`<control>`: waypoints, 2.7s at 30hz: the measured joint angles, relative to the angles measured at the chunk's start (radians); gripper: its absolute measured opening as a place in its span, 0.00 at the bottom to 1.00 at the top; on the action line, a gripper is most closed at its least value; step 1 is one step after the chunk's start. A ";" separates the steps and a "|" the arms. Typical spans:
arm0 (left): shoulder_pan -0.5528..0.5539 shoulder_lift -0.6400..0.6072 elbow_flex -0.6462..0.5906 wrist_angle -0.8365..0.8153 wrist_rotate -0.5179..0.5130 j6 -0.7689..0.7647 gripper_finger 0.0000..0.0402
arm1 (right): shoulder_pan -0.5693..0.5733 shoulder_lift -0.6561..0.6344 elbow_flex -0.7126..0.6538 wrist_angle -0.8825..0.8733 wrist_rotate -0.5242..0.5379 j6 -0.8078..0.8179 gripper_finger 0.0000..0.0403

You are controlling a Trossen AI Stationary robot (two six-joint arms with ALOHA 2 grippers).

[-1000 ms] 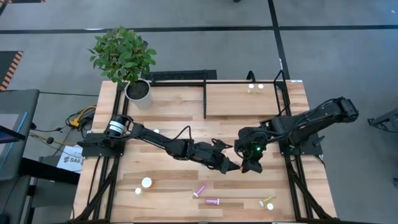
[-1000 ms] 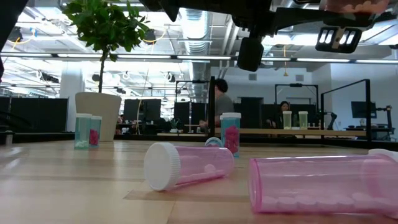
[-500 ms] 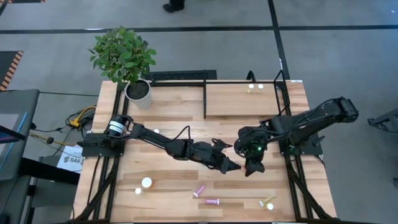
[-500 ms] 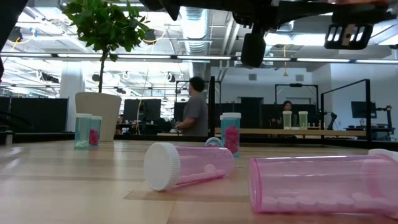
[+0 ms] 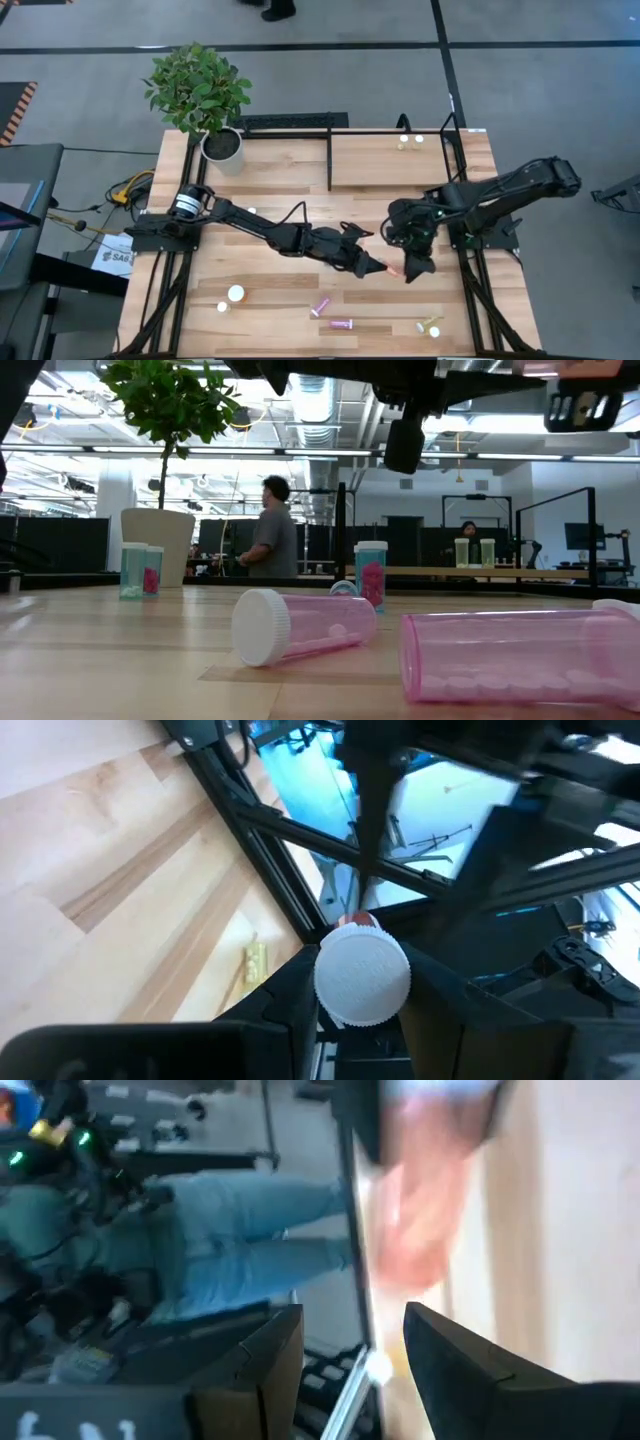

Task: Pick and place medicine bottles onto shelf by color
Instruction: Move the top orange pill bottle to the center of the table

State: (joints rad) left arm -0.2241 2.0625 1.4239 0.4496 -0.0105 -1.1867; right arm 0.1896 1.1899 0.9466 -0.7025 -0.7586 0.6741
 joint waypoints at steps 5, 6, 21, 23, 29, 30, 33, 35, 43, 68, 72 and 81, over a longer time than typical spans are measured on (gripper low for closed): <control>0.002 0.000 0.000 -0.007 -0.001 -0.003 0.24 | -0.041 -0.072 -0.001 -0.114 0.023 -0.036 0.49; 0.004 0.000 0.000 -0.012 0.001 -0.004 0.24 | -0.045 -0.088 -0.001 -0.117 0.032 -0.035 0.49; 0.091 -0.021 0.341 -0.858 0.081 0.244 0.24 | -0.046 -0.344 -0.001 -0.130 0.278 0.085 0.49; 0.108 -0.023 0.414 -1.010 0.025 0.293 0.24 | -0.046 -0.356 -0.001 -0.128 0.298 0.086 0.49; 0.149 -0.024 0.528 -1.410 -0.153 0.330 0.24 | -0.046 -0.359 -0.001 -0.129 0.319 0.088 0.49; 0.155 -0.024 0.529 -1.461 -0.169 0.329 0.24 | -0.046 -0.358 -0.001 -0.129 0.319 0.088 0.49; 0.171 -0.018 0.523 -1.600 -0.176 0.316 0.24 | -0.046 -0.350 -0.002 -0.128 0.319 0.088 0.49; 0.179 -0.016 0.515 -1.670 -0.179 0.314 0.24 | -0.046 -0.351 -0.002 -0.128 0.319 0.087 0.49; 0.208 -0.015 0.418 -1.699 -0.185 0.340 0.25 | -0.046 -0.351 -0.002 -0.128 0.319 0.083 0.49; 0.225 -0.013 0.206 -1.383 -0.232 0.457 0.25 | -0.046 -0.352 -0.002 -0.127 0.365 0.078 0.49; 0.246 0.001 0.207 -1.371 -0.235 0.488 0.25 | -0.046 -0.352 -0.002 -0.127 0.373 0.078 0.49; 0.264 0.045 0.211 -1.359 -0.205 0.495 0.25 | -0.046 -0.351 -0.002 -0.127 0.376 0.078 0.49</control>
State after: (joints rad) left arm 0.0400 2.1074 1.6347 -0.9091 -0.2157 -0.6914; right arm 0.1432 0.8391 0.9447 -0.8296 -0.3824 0.7520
